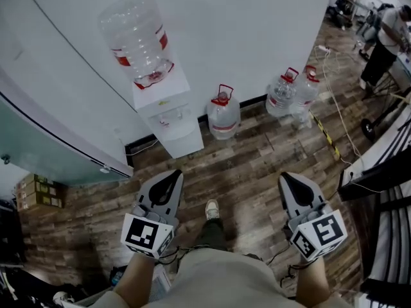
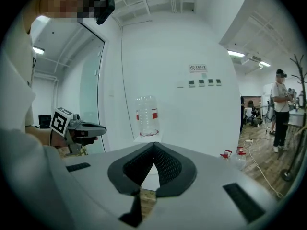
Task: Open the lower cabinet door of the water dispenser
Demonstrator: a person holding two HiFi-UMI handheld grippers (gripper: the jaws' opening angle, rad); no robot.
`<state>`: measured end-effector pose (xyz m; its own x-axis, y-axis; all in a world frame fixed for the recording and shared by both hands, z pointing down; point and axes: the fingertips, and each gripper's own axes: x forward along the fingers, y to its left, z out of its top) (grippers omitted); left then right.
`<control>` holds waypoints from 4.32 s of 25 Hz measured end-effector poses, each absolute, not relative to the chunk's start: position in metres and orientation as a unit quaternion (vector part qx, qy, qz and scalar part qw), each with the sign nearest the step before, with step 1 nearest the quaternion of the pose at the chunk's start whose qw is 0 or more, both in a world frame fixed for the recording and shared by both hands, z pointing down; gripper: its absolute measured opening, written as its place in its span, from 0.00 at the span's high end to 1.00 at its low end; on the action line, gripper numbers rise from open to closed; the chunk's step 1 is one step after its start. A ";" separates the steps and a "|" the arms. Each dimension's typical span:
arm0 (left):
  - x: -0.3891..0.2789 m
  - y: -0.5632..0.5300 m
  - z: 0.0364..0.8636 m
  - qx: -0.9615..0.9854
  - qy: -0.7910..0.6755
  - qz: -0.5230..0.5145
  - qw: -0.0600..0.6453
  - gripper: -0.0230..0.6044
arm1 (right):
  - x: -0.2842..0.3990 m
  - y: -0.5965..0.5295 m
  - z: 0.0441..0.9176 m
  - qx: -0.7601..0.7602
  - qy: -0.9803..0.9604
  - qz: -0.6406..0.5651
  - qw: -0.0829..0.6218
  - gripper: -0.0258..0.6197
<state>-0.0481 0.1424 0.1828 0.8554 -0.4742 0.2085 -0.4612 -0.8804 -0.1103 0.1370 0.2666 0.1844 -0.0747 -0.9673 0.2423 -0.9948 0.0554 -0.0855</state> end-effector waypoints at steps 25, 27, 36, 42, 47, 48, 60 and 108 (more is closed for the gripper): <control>-0.015 -0.086 0.216 -0.953 0.275 -0.126 -0.001 0.95 | 0.180 -0.009 0.208 0.627 -0.768 0.119 0.057 0.95; -0.013 -0.089 0.217 -0.951 0.287 -0.118 0.009 0.95 | 0.182 -0.025 0.216 0.606 -0.783 0.132 0.043 0.95; -0.018 -0.104 0.258 -0.902 0.408 -0.137 -0.009 0.95 | 0.196 -0.093 0.256 0.508 -0.843 0.178 0.021 0.94; -0.018 -0.113 0.289 -0.875 0.467 -0.123 -0.036 0.95 | 0.198 -0.124 0.302 0.455 -0.870 0.183 0.048 0.93; -0.016 -0.128 0.326 -0.862 0.493 -0.107 -0.049 0.95 | 0.188 -0.143 0.358 0.424 -0.882 0.196 0.060 0.88; -0.015 -0.130 0.338 -0.861 0.494 -0.108 -0.049 0.95 | 0.187 -0.146 0.371 0.422 -0.883 0.196 0.064 0.85; -0.020 -0.159 0.488 -0.862 0.483 -0.138 -0.064 0.95 | 0.164 -0.185 0.530 0.424 -0.882 0.180 0.095 0.60; -0.083 -0.236 0.842 -0.833 0.521 -0.125 -0.138 0.95 | 0.101 -0.326 0.923 0.457 -0.859 0.174 0.152 0.50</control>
<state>-0.0829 -0.2364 0.8420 0.4253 -0.8338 0.3521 -0.9027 -0.4188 0.0986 0.1009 -0.3262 0.9234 -0.5362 -0.7324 0.4195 -0.8380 0.5215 -0.1606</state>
